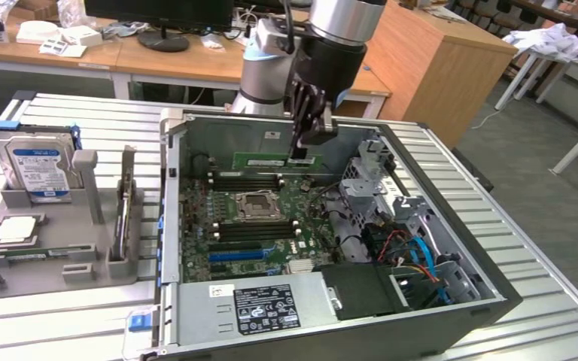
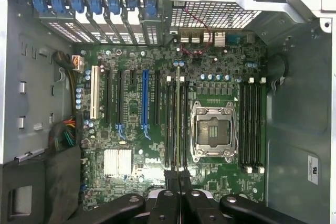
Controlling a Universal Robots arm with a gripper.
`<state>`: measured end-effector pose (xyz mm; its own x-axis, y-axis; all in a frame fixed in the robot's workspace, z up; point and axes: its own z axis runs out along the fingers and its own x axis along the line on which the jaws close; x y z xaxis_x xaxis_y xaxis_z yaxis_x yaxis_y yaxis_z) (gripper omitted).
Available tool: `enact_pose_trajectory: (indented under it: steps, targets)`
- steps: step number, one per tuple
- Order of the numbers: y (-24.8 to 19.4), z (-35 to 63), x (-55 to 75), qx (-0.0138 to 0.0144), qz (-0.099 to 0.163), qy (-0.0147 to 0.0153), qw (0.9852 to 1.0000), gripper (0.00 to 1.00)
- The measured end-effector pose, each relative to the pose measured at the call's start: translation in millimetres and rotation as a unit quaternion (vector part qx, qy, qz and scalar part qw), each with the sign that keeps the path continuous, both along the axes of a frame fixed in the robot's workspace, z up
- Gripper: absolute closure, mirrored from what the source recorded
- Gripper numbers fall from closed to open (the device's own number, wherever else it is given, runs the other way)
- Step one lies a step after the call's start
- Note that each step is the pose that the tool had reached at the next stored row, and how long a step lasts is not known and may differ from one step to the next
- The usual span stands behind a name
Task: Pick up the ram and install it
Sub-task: 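Pick up the ram and move it above insertion slot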
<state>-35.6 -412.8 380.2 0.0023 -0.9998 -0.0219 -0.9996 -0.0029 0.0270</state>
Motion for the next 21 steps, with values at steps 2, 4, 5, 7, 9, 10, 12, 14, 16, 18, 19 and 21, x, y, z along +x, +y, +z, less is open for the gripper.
enact_pose_trajectory:
  steps: [2,4,5,7,9,10,12,14,16,18,19,21]
  targets:
    - [0.0,-1.6,0.0,0.0,0.0,0.0,1.0,0.89]
    - [0.0,-3.2,0.0,0.0001,0.0,0.0,1.0,0.89]
    - [0.0,-4.1,0.0,0.0001,0.0,0.0,1.0,0.89]
    - [0.0,-5.7,0.0,0.0,0.0,0.0,1.0,0.89]
    - [0.0,-7.2,0.0,0.0001,0.0,0.0,1.0,0.89]
    - [0.0,-7.7,0.0,0.0,0.0,0.0,1.0,0.89]
    - [0.0,-8.3,0.0,0.0,0.0,0.0001,1.0,0.89]
    - [0.0,-8.5,0.0,0.0,0.0,0.0,1.0,0.89]
    - [0.0,-8.6,0.0,0.0,0.0,0.0,1.0,0.89]
    - [0.4,-8.8,0.1,0.0002,0.0,0.0,1.0,0.89]
    - [1.0,-8.8,0.0,0.0002,0.0,0.0,1.0,0.89]
    - [2.3,-8.8,0.0,0.0001,0.0,0.0,1.0,0.89]
